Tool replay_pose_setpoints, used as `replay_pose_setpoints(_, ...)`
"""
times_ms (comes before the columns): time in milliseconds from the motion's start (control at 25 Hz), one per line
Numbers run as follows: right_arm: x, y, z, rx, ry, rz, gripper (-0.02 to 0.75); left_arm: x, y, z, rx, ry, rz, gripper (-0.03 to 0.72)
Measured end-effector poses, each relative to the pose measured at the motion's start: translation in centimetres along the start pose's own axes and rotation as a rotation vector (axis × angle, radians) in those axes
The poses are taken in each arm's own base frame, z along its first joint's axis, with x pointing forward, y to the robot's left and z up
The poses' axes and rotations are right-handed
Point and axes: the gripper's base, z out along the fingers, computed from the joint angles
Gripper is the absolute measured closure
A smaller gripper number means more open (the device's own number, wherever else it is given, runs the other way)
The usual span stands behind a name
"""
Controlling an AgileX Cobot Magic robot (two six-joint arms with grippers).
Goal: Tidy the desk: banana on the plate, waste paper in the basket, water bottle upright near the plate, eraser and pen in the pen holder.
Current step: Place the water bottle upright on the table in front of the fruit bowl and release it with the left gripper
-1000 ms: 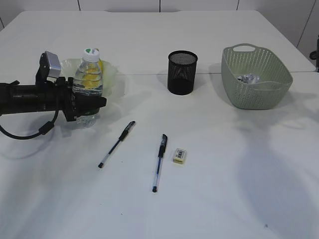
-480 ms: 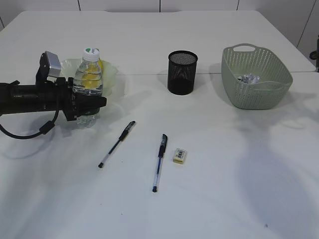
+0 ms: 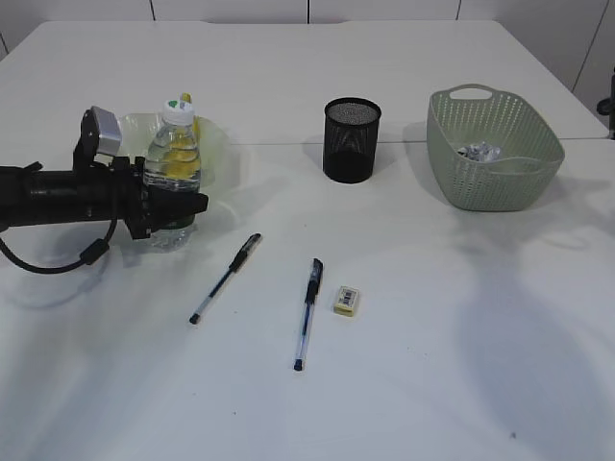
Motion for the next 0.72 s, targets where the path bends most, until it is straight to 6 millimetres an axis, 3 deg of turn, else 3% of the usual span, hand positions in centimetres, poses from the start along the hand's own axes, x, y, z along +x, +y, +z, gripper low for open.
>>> replay_pose_setpoints(720, 0.0, 0.0, 0.0, 0.0, -0.001, 0.0, 0.21, 0.73, -0.05, 0.17, 0.004, 0.004, -0.018, 0.293)
